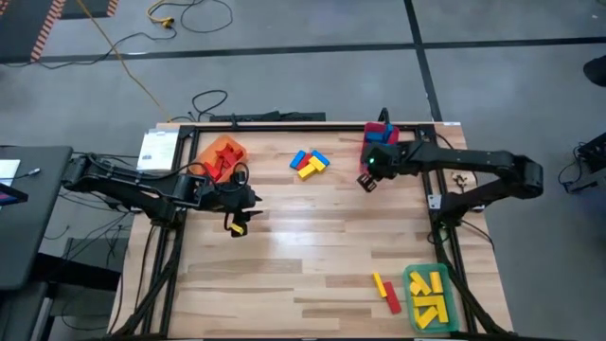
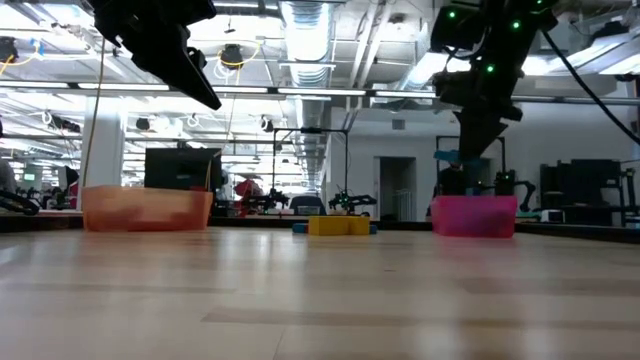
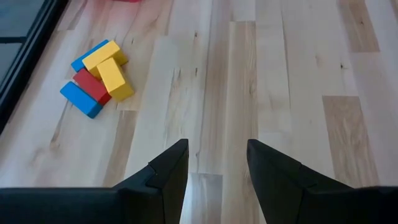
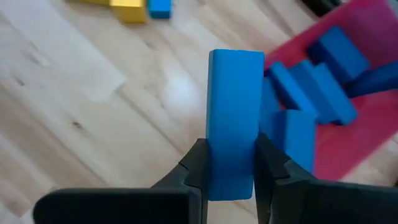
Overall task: Sort blocks
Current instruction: Put the blue block into the red bin
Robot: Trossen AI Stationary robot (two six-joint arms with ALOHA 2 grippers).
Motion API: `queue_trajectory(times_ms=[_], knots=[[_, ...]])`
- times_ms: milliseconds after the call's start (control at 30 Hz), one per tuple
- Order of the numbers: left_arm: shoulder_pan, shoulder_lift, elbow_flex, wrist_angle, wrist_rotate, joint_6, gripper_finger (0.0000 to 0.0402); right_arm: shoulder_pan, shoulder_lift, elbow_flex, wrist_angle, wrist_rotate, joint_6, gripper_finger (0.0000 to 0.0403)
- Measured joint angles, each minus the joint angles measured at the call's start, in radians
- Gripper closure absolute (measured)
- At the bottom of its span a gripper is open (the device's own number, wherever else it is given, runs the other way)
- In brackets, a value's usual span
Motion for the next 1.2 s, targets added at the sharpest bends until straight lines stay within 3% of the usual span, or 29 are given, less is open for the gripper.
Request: queue_trajectory(times_ms=[467, 1200], knots=[[0.000, 0.000, 0.000, 0.000, 0.000, 0.000, 0.0243, -0.213, -0.027, 0.000, -0.056, -0.001, -0.130, 0.0327], [0.000, 0.000, 0.000, 0.000, 0.000, -0.001, 0.0243, -0.243, -0.027, 0.001, -0.054, -0.019, -0.179, 0.0327]])
